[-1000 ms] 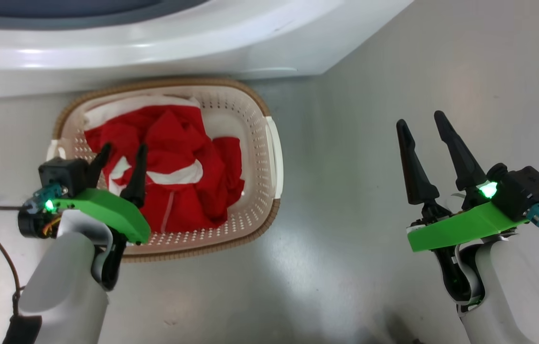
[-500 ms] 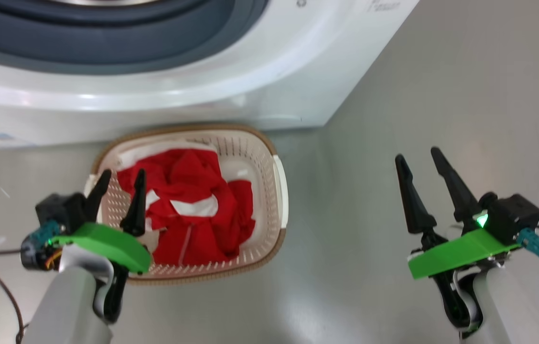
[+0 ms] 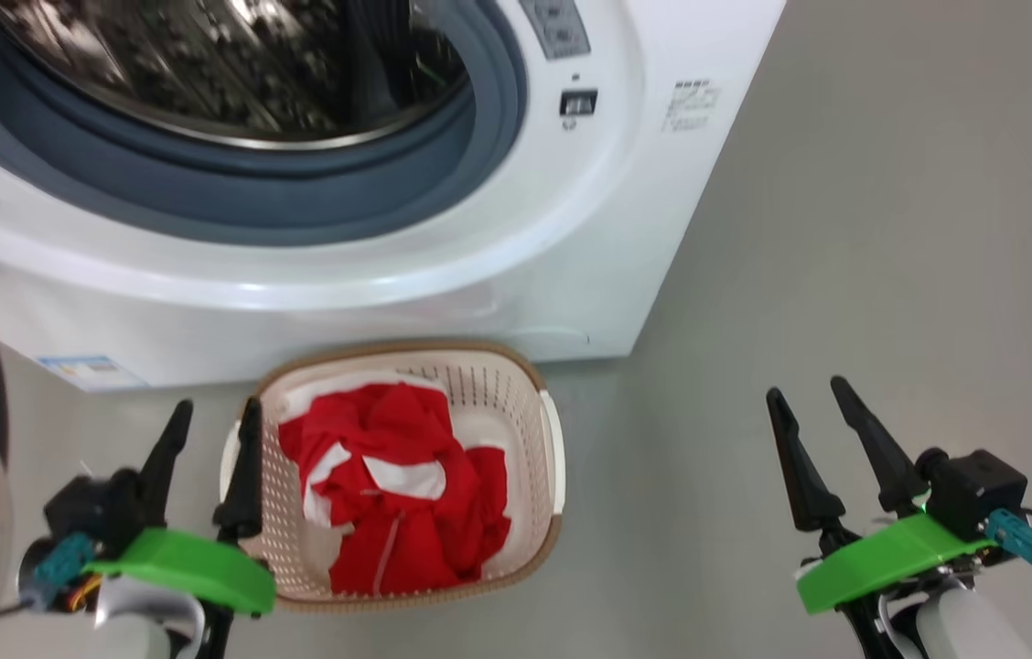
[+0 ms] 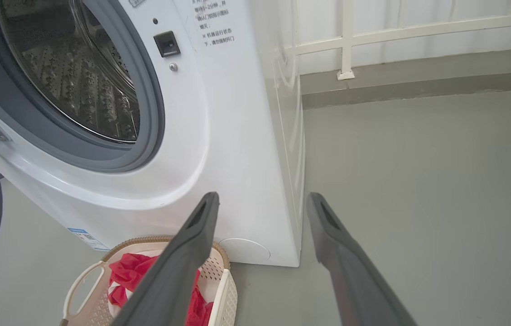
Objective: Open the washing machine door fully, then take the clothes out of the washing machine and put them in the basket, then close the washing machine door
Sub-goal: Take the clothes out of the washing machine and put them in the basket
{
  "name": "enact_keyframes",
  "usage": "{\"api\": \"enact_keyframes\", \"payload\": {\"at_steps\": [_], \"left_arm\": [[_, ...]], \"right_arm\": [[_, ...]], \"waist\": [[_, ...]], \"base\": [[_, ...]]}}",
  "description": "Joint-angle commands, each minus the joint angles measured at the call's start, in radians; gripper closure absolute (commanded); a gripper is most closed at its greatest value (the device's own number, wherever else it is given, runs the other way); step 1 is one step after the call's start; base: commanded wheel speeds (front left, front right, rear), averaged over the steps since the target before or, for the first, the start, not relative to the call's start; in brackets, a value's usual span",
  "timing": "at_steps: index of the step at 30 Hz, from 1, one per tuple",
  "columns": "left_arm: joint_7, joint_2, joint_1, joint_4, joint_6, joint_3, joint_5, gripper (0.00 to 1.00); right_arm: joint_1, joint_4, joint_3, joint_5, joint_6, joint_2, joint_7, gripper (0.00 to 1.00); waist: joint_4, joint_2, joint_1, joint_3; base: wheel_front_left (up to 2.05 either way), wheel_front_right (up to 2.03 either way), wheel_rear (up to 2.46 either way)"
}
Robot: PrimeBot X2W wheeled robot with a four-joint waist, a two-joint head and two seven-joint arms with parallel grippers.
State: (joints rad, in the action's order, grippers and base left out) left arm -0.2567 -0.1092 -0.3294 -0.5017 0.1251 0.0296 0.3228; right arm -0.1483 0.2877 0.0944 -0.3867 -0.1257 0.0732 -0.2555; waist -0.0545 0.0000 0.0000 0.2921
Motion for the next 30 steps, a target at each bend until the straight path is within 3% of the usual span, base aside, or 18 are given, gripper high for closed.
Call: {"api": "enact_keyframes", "payload": {"at_steps": [1,13,30], "left_arm": [[-0.005,-0.019,0.028,0.045,0.006,-0.044,-0.014,0.00],[-0.005,-0.002,0.173,0.234,0.006,-0.094,-0.068,0.00],[-0.005,0.004,0.304,0.330,0.006,-0.143,-0.070,0.00]], "right_arm": [[0.015,-0.020,0.021,-0.011,-0.005,0.014,-0.006,0.00],[0.071,-0.026,0.016,-0.024,-0.005,0.047,-0.006,0.00],[0.139,-0.046,-0.006,-0.037,-0.005,0.067,-0.006,0.00]], "waist": [[0.010,0.0000,0.0000,-0.066],[0.020,0.0000,0.0000,-0.141],[0.024,0.0000,0.0000,-0.185]], "base": [[0.00,0.00,0.00],[0.00,0.00,0.00],[0.00,0.00,0.00]]}}
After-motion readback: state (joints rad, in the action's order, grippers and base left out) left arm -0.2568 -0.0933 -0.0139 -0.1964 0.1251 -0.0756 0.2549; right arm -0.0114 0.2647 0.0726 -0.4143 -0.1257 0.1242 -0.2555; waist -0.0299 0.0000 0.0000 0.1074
